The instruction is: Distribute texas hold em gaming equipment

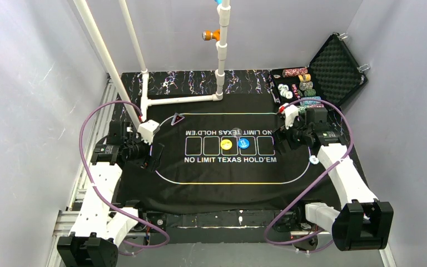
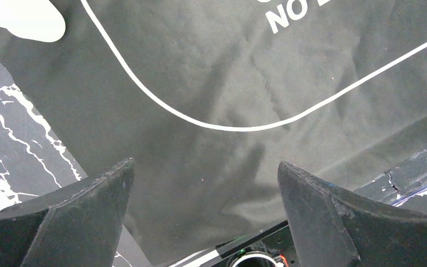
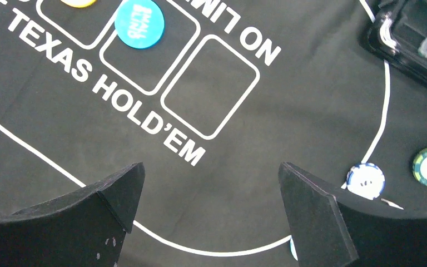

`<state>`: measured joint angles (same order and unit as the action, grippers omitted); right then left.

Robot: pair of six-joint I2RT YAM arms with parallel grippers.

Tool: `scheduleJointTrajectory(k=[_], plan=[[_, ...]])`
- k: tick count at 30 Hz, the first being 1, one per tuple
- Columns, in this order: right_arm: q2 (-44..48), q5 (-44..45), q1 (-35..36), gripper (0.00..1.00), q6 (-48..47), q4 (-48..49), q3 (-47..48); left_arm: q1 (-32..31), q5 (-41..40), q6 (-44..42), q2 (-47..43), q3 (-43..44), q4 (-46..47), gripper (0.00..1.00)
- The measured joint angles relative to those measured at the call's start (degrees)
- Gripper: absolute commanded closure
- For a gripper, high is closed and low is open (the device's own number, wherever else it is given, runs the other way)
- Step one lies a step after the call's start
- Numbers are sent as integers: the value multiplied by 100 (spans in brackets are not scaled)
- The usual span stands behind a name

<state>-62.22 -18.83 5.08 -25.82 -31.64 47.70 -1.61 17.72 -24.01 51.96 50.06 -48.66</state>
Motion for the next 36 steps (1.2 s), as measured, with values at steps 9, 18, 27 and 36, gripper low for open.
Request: scheduleJointTrajectory(k=[9,18,27,36], plan=[[-1187,243,870,0,149,168,809,0,181,374,-337,-26,186,1],[-2492,1060,2308,0,411,664,1578,-2,450,741,-1211,-271,404,1],[-3794,1443,2697,9,577,824,2455,-2,688,815,-1344,-326,450,1],[-4387,1414,2693,15,664,789,2868,-2,765,817,-1344,-334,452,1]])
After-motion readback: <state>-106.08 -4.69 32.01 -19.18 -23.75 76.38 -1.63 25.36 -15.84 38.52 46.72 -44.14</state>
